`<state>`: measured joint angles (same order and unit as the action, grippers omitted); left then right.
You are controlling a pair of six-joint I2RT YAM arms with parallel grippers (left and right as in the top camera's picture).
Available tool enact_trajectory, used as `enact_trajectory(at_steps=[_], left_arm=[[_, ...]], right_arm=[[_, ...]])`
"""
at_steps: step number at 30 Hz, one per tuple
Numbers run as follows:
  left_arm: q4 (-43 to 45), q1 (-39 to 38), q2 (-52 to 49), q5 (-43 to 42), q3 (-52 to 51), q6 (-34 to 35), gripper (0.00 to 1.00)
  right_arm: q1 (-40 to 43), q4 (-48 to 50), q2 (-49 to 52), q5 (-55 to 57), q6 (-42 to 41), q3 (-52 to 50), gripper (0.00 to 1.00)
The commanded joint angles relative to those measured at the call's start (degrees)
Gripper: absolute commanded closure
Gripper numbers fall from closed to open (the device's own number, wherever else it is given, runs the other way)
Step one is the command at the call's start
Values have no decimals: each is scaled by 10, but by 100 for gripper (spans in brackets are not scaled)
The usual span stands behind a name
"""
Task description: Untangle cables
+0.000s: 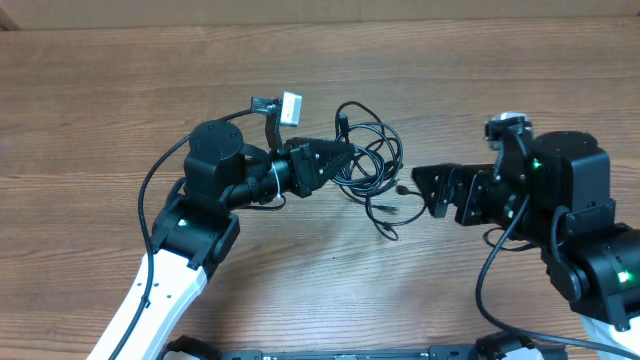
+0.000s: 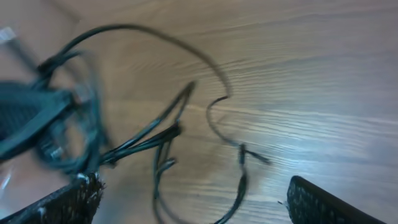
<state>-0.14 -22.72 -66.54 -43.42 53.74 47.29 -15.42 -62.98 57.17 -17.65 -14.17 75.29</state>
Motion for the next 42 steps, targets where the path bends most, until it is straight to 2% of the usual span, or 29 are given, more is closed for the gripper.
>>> enact_trajectory(at_steps=[1, 5, 8, 11, 14, 15, 21, 26, 30, 38, 41, 42], left_arm=[[3, 3, 7, 6, 5, -19, 96], [3, 3, 7, 22, 5, 12, 96], [3, 3, 7, 37, 5, 57, 96], [3, 3, 7, 52, 5, 113, 96], [1, 3, 7, 61, 5, 151, 96], [-3, 3, 7, 62, 5, 187, 96], [-16, 2, 7, 65, 5, 300, 96], [-15, -3, 7, 64, 5, 316, 96], [-15, -17, 7, 78, 5, 316, 96], [-15, -23, 7, 78, 5, 308, 96], [-16, -23, 7, 78, 5, 293, 96], [-16, -22, 7, 78, 5, 283, 93]], right_arm=[[0, 12, -5, -118, 57, 9, 7], [0, 24, -2, -198, 45, 9, 7], [0, 33, 4, -211, -11, 9, 8], [0, 33, 19, -211, -59, 9, 13], [0, 38, 33, -234, -61, 9, 18], [0, 48, 41, -261, -61, 9, 20], [0, 90, 70, -288, -77, 9, 23], [-4, 103, 101, -295, -103, 9, 35], [-22, 106, 118, -295, -103, 9, 39], [-32, 115, 125, -265, -98, 9, 94], [-32, 109, 125, -247, -98, 9, 96], [-32, 107, 125, -242, -98, 9, 96]])
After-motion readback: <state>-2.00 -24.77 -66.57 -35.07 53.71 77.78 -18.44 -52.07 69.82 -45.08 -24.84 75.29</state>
